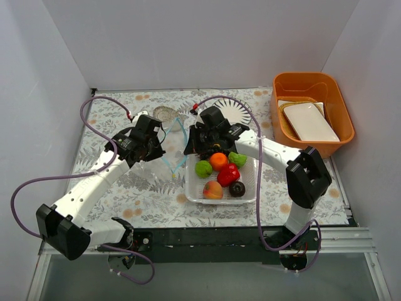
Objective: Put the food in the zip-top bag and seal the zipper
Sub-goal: Open the zipper of the food storage bag at the center of the board, then pick up the fake fruit from the bin.
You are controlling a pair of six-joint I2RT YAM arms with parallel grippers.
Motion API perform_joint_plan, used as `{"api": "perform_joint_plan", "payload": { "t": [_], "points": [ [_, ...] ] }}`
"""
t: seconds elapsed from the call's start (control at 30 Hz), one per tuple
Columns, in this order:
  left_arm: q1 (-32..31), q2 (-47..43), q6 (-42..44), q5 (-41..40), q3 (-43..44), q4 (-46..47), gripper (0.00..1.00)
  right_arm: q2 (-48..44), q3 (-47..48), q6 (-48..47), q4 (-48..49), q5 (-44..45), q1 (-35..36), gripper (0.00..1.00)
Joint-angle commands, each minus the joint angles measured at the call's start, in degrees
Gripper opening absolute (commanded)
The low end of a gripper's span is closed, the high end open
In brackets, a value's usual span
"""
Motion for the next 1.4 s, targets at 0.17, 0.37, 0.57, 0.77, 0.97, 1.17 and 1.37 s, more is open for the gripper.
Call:
{"api": "perform_joint_plan", "payload": {
  "t": [0.17, 0.37, 0.57, 0.77, 0.97, 1.17, 1.37],
  "points": [
    [0.47, -1.73, -5.35, -4.44, 3.31, -6.13, 0.0, -3.42, 2.7, -3.09, 0.7, 1.86, 1.46, 0.01],
    [0.47, -2.78, -6.41, -6.12, 3.76, -7.99, 0.0, -4.04, 2.08, -4.85, -0.52, 5.19, 1.55, 0.01],
    [0.47, -4.1, -6.67, -4.71, 0.16, -4.65, 0.0, -3.43, 4.63, -6.78, -5.18, 10.12, 1.72, 0.01],
    [0.47, -5.33, -5.8, -4.54, -1.69, -2.81, 0.0, -3.69, 5.25, -6.96, -4.75, 6.52, 1.81, 0.01],
    [0.47, -7.18, -5.27, -2.6, -5.2, 1.59, 0.0, -3.96, 4.01, -5.73, -2.29, 2.74, 1.81, 0.01],
    [0.47, -4.02, -3.78, -2.16, -5.3, 4.4, 0.0, -6.05, 4.72, -4.77, -4.48, 4.14, 1.81, 0.69],
    [0.64, -1.29, -2.54, -2.26, -4.68, 6.6, 0.0, -15.97, -1.34, -2.84, -7.98, 15.2, 1.73, 0.98]
  ]
}}
